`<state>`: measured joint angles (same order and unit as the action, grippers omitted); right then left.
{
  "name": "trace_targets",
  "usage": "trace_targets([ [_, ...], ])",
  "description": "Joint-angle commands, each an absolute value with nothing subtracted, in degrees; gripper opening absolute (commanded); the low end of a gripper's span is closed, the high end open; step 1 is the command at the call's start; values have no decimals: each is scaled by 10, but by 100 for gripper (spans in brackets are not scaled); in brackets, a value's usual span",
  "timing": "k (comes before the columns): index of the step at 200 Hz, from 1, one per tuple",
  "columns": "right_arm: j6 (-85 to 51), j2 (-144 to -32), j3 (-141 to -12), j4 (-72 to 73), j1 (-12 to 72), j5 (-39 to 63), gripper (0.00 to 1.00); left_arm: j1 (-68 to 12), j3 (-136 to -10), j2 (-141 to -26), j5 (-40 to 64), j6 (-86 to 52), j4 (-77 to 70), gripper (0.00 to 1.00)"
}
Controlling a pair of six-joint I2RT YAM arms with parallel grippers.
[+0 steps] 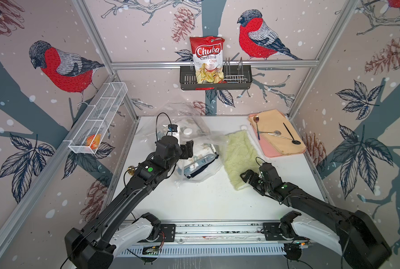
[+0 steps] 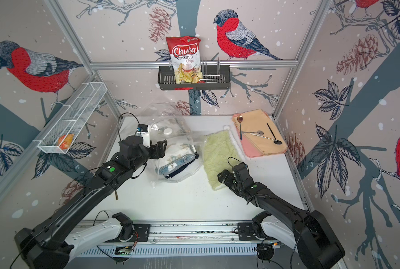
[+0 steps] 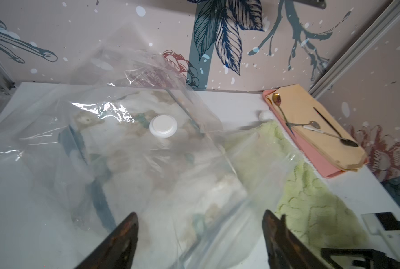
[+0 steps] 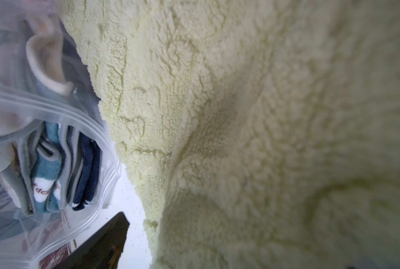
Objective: Take the blanket out of the vacuum bag
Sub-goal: Place the blanket at the center of the board.
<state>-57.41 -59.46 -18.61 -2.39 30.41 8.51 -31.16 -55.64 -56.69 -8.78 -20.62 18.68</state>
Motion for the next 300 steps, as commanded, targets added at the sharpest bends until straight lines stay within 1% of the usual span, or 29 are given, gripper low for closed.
trace_targets([
  [1, -588, -595, -179, -17, 296, 129, 100, -318, -542, -530, -12, -258, 171, 87],
  [9, -589, -594, -178, -17, 295, 131, 100, -329, -536, -514, 12, -266, 155, 79],
  [16, -590, -591, -175, -18, 294, 130, 100, -344, -538, -510, 26, -278, 144, 65],
  [20, -591, -589, -174, -19, 292, 131, 100, -355, -543, -514, 30, -285, 141, 52],
  [28, -595, -584, -169, -18, 289, 131, 100, -389, -552, -533, 32, -296, 132, 18],
  [33, -597, -579, -165, -16, 287, 132, 100, -415, -556, -550, 32, -301, 120, 0],
  [49, -606, -567, -154, -6, 280, 134, 100, -500, -555, -619, 19, -308, 68, 0],
  [57, -610, -563, -149, -3, 276, 136, 100, -528, -547, -655, 19, -322, 35, 0],
  [72, -618, -557, -143, 0, 272, 138, 100, -554, -514, -711, 32, -360, -46, 0],
  [90, -630, -548, -134, 11, 267, 142, 98, -585, -477, -761, 1, -390, -123, 0],
  [108, -638, -542, -130, 17, 268, 141, 96, -621, -487, -814, -43, -393, -140, 0],
  [118, -641, -541, -129, 22, 268, 144, 95, -630, -494, -848, -39, -394, -159, 0],
  [137, -645, -543, -125, 27, 268, 146, 94, -639, -502, -910, -44, -414, -186, 0],
  [150, -650, -542, -119, 34, 268, 147, 93, -640, -505, -943, -80, -442, -181, 0],
  [169, -657, -540, -111, 43, 268, 149, 92, -641, -495, -978, -118, -467, -213, 0],
  [200, -660, -533, -106, 42, 268, 151, 92, -640, -518, -1058, -102, -460, -284, 0],
  [211, -661, -530, -106, 38, 268, 152, 92, -640, -515, -1072, -109, -459, -307, 0],
  [222, -660, -525, -105, 31, 268, 152, 92, -638, -521, -1087, -128, -465, -297, 0],
  [235, -659, -517, -105, 20, 268, 151, 92, -631, -522, -1104, -128, -472, -290, 0],
  [264, -661, -482, -93, -16, 268, 152, 94, -606, -498, -1124, -107, -492, -318, 0],
  [300, -669, -415, -75, -75, 267, 139, 95, -592, -507, -1143, -78, -494, -317, 0],
])
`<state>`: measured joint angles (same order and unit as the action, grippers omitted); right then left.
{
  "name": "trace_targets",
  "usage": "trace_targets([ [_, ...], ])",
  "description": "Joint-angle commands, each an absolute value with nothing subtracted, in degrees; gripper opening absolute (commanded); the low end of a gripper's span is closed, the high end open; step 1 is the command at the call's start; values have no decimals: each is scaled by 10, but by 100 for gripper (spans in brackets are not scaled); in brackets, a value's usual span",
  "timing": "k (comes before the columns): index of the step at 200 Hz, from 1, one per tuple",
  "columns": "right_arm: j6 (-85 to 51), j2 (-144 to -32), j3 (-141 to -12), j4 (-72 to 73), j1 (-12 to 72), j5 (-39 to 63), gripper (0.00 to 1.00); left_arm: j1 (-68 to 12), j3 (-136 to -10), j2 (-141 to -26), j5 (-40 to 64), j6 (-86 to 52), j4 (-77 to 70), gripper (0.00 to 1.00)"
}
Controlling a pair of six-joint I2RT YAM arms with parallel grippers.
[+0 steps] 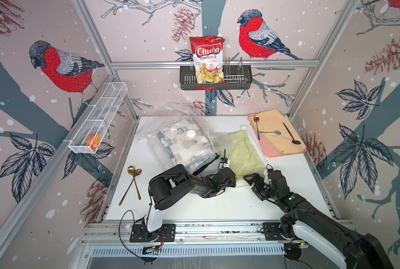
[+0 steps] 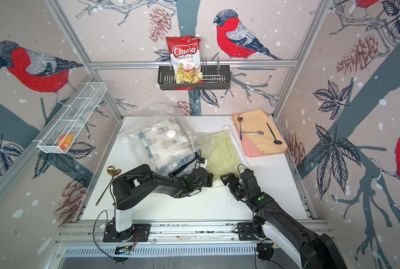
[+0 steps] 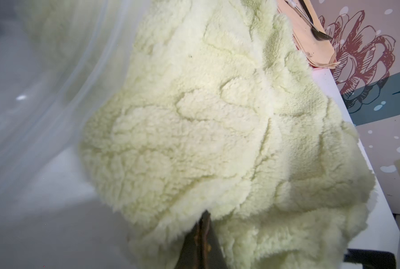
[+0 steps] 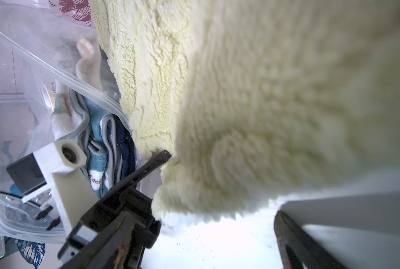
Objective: Take the blanket out of the vacuum bag
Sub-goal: Place the blanket at the center of the board.
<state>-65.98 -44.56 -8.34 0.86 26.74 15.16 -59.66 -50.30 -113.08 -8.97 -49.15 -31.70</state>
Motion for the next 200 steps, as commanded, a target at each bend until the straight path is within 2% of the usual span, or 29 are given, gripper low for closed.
trace_targets([
  [1, -669, -413, -75, -77, 267, 139, 95, -592, -507, -1143, -78, -494, -317, 0],
  [58, -635, -336, -119, -175, 253, 99, 93, -588, -521, -1142, -73, -479, -306, 0],
  [77, -587, -347, -167, -198, 217, 102, 89, -583, -522, -1113, -80, -460, -284, 0],
  [96, -535, -372, -217, -195, 162, 133, 77, -578, -525, -1076, -47, -428, -276, 0],
  [118, -494, -432, -271, -151, 122, 156, 69, -584, -537, -1022, -9, -390, -238, 0],
  [137, -475, -518, -313, -98, 120, 178, 63, -597, -537, -948, -2, -362, -195, 14],
  [160, -461, -630, -359, -43, 146, 196, 58, -602, -541, -848, -56, -325, -104, 34],
  [179, -457, -714, -387, 1, 182, 184, 57, -591, -534, -764, -116, -289, -28, 56],
  [200, -456, -828, -433, 46, 199, 187, 55, -561, -540, -694, -170, -253, 61, 63],
])
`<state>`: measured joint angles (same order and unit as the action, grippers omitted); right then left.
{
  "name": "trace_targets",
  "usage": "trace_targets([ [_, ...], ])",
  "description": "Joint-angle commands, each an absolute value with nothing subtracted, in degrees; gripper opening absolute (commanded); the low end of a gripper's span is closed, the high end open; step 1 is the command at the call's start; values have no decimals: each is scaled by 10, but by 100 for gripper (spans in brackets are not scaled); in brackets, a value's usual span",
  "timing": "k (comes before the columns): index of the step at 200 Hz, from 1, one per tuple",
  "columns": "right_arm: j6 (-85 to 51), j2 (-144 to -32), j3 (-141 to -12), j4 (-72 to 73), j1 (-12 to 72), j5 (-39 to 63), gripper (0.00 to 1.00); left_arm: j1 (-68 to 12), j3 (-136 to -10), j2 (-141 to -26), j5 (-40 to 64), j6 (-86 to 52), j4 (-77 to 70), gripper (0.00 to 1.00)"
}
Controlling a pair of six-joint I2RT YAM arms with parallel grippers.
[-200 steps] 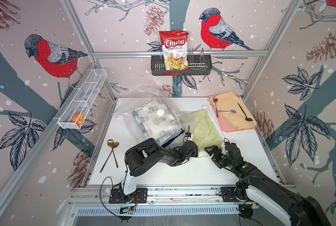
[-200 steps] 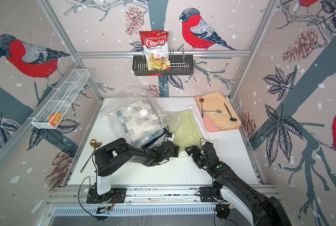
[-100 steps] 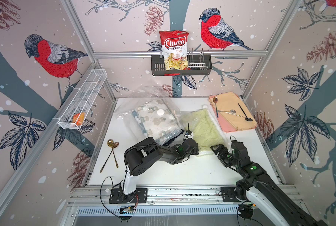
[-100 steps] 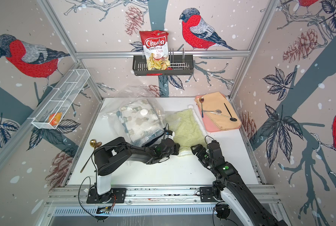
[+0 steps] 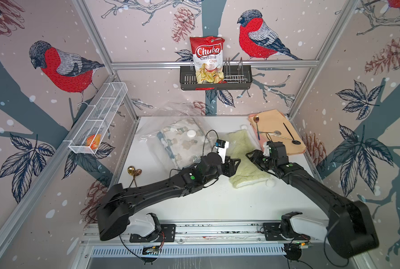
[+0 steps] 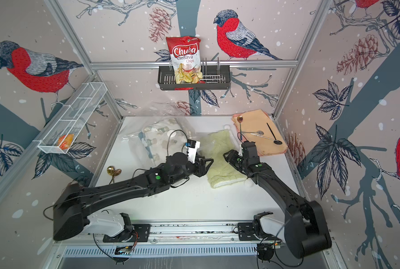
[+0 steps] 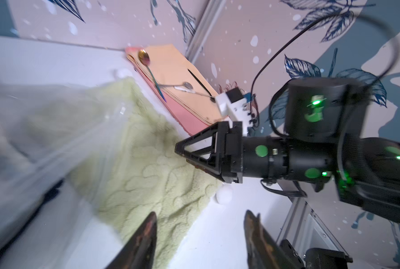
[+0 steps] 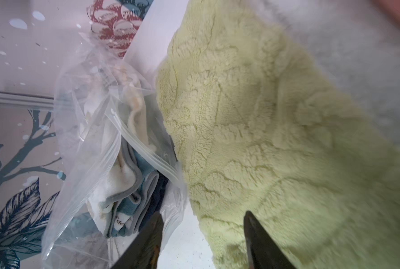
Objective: Take the blanket out of the vacuum bag
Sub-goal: Place the blanket at the center of the board.
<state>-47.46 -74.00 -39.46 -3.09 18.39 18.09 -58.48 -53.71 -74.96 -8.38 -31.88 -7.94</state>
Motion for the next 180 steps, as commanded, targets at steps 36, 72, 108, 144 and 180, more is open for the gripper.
trace_targets([
  [36, -454, -1007, -558, 74, 189, 206, 37, -500, -547, -609, -211, -213, 138, 68],
  [72, -450, -1157, -681, 59, 184, 212, 22, -466, -540, -586, -204, -211, 187, 68],
  [108, -500, -1251, -765, 75, 168, 196, 17, -465, -512, -556, -209, -224, 191, 68],
  [144, -545, -1330, -885, 62, 163, 178, 17, -462, -515, -551, -211, -224, 204, 68],
  [180, -532, -1400, -1030, -9, 157, 185, 17, -461, -523, -561, -217, -207, 239, 70],
])
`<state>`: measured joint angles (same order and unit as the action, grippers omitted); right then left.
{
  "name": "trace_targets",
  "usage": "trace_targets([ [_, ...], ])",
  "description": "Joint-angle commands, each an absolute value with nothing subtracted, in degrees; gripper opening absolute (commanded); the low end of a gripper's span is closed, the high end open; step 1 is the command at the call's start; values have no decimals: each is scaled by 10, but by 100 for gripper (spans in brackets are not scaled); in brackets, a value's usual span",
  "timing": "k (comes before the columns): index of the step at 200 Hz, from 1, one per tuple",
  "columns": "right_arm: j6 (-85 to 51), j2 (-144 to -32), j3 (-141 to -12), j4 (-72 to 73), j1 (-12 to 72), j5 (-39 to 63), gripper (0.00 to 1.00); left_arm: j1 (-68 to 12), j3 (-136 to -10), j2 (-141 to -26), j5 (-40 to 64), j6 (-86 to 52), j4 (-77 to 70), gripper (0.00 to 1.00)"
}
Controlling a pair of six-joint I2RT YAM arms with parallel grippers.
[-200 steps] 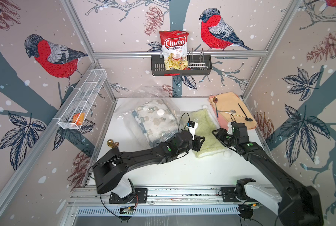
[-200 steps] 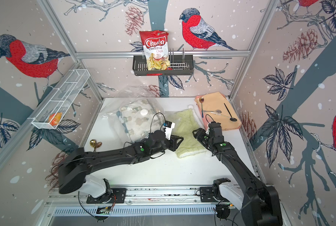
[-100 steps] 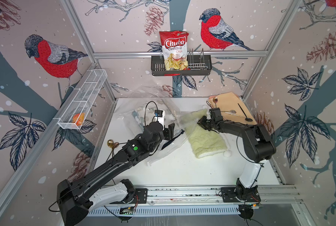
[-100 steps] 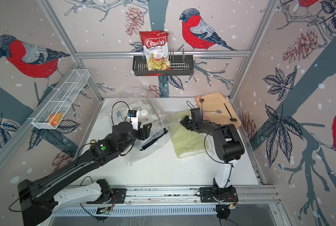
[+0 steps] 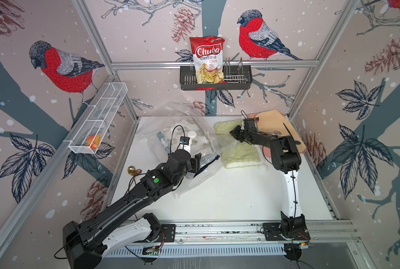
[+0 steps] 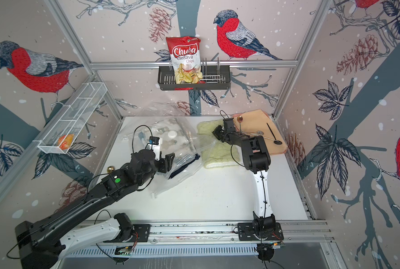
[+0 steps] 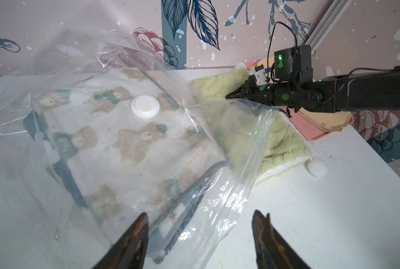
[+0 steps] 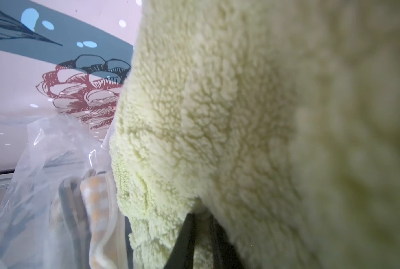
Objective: Take the blanket out of the vacuum bag
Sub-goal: Place the blanket at the center of the board, then take out the blanket from the vacuum bag.
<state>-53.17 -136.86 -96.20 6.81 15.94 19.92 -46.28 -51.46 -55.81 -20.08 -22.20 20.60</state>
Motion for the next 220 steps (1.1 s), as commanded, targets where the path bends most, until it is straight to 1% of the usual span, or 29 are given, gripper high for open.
trace_targets([
  [1, -531, -1400, -1032, -10, 157, 184, 17, -461, -523, -561, -217, -207, 240, 70],
  [18, -520, -1383, -1026, -9, 159, 179, 17, -461, -523, -561, -218, -198, 262, 72],
  [29, -514, -1365, -1017, -9, 159, 183, 20, -461, -525, -562, -208, -187, 275, 77],
  [66, -492, -1268, -953, 8, 160, 197, 41, -471, -537, -564, -156, -162, 328, 96],
  [75, -492, -1238, -927, 18, 159, 203, 46, -482, -535, -569, -169, -162, 341, 97],
  [86, -499, -1199, -883, 45, 157, 216, 48, -500, -534, -584, -191, -155, 358, 97],
  [105, -512, -1134, -798, 94, 158, 242, 50, -536, -543, -631, -262, -155, 391, 97],
  [121, -526, -1082, -710, 146, 161, 267, 50, -543, -559, -677, -286, -153, 409, 97],
  [136, -537, -1037, -629, 188, 167, 278, 43, -545, -569, -713, -328, -156, 412, 95],
  [149, -539, -1000, -567, 208, 170, 283, 37, -546, -569, -735, -342, -142, 400, 94],
  [160, -555, -967, -507, 242, 174, 278, 32, -547, -577, -749, -369, -133, 389, 88],
  [168, -561, -945, -474, 259, 176, 279, 30, -548, -586, -758, -396, -130, 385, 80],
  [172, -560, -934, -462, 259, 177, 276, 28, -548, -587, -761, -409, -128, 381, 74],
  [182, -554, -909, -442, 250, 180, 266, 24, -548, -590, -769, -440, -128, 376, 51],
  [193, -542, -879, -423, 236, 187, 253, 23, -548, -602, -780, -456, -130, 386, 31],
  [206, -526, -843, -408, 213, 201, 234, 23, -548, -618, -787, -470, -128, 399, 14],
  [220, -520, -805, -388, 199, 223, 213, 21, -548, -629, -786, -476, -120, 405, 2],
])
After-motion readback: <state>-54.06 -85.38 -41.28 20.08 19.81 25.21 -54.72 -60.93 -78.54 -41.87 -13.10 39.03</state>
